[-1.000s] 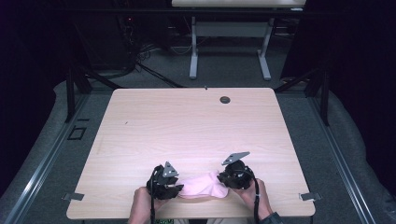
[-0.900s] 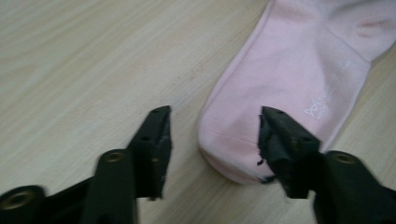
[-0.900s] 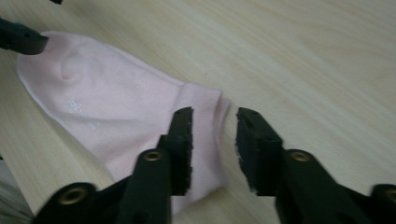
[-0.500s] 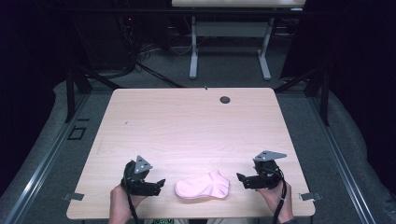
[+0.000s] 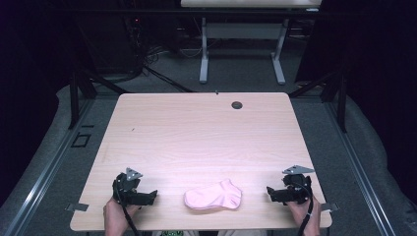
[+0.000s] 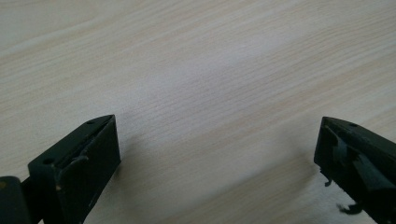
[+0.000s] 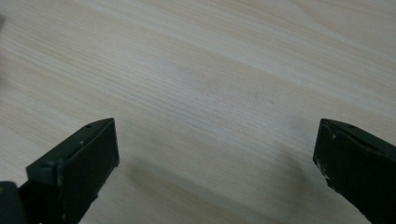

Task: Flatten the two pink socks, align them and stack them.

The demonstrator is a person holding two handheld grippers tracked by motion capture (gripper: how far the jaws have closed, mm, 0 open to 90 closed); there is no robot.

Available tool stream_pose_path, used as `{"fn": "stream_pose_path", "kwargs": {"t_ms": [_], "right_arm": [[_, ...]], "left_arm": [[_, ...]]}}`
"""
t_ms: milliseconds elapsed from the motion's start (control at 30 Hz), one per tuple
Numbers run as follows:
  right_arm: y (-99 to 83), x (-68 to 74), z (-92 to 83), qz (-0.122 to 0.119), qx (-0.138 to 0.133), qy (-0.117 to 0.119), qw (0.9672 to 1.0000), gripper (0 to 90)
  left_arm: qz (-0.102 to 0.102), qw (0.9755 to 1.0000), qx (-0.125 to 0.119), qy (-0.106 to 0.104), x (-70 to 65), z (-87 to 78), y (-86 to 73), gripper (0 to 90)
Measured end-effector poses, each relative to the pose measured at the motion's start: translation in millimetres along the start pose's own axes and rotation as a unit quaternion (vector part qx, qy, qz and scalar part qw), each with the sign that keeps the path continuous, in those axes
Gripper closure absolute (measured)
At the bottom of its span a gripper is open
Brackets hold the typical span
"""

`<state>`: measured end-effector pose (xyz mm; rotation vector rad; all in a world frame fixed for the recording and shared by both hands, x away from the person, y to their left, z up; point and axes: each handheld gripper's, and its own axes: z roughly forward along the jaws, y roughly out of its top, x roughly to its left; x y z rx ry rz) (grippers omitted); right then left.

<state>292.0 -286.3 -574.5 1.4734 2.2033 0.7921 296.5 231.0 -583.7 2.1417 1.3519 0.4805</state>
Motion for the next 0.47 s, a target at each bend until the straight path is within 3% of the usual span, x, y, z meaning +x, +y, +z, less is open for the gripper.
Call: {"fn": "stream_pose_path", "kwargs": {"t_ms": [100,200,300,467], "right_arm": [[-3.5,-2.2,5.4,0.0,0.004,-0.009,1.0,0.0],[-6.5,-6.9,7.6,0.018,-0.016,-0.014,0.9996,0.0],[-11.5,-10.6,9.4,0.022,-0.046,-0.015,0.9986,0.0],[-13.2,-11.9,9.2,0.017,-0.052,-0.013,0.9984,0.0]], "left_arm": [[-0.008,0.9998,-0.015,0.005,1.7,1.2,-1.9,0.0],[-0.007,0.9995,-0.032,0.002,4.0,2.7,-4.2,0.0],[-0.005,0.9984,-0.056,0.001,6.4,4.1,-8.4,0.0],[-0.007,0.9983,-0.058,0.004,6.1,3.8,-9.3,0.0]]}}
